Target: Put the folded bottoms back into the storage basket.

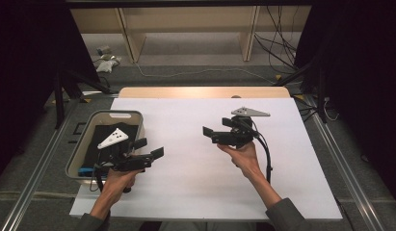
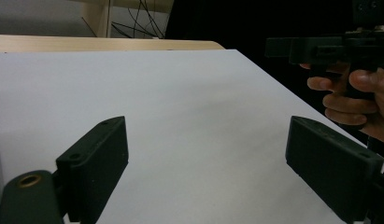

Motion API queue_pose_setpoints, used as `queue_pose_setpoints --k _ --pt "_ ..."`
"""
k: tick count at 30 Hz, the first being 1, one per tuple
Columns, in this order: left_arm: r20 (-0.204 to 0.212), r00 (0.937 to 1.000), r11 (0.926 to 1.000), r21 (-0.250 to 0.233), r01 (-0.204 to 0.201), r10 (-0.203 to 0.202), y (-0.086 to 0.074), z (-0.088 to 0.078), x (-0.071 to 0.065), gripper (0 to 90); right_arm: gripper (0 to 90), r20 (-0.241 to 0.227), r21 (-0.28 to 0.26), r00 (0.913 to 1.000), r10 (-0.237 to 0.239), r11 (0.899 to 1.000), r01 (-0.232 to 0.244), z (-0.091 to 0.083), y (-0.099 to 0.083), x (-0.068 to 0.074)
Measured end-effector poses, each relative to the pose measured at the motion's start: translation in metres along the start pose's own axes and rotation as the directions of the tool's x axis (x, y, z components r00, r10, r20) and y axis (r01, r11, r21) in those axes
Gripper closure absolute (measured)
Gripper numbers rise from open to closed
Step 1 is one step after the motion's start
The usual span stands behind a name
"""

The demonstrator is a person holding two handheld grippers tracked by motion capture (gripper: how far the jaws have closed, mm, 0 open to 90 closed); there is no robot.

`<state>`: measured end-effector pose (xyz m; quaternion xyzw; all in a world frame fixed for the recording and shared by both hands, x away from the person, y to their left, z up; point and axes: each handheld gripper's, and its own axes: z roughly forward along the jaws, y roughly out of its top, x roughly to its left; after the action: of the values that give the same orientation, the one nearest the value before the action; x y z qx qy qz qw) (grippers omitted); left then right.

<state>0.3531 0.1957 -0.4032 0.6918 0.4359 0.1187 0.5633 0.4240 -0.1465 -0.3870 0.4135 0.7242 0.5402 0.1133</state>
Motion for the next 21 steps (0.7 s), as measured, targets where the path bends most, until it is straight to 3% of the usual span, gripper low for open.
queue_pose_setpoints --k 7,21 --pt "-0.001 0.9985 0.9985 0.010 -0.055 0.055 -0.005 0.001 -0.004 12.8 9.8 0.015 -0.011 0.9992 -0.038 0.999 0.038 -0.014 -0.014 -0.002" --pt "0.027 0.9967 0.9970 0.008 -0.077 0.077 -0.010 0.000 -0.008 12.2 9.8 0.019 -0.047 0.9968 -0.078 0.996 0.078 -0.044 -0.030 -0.001"
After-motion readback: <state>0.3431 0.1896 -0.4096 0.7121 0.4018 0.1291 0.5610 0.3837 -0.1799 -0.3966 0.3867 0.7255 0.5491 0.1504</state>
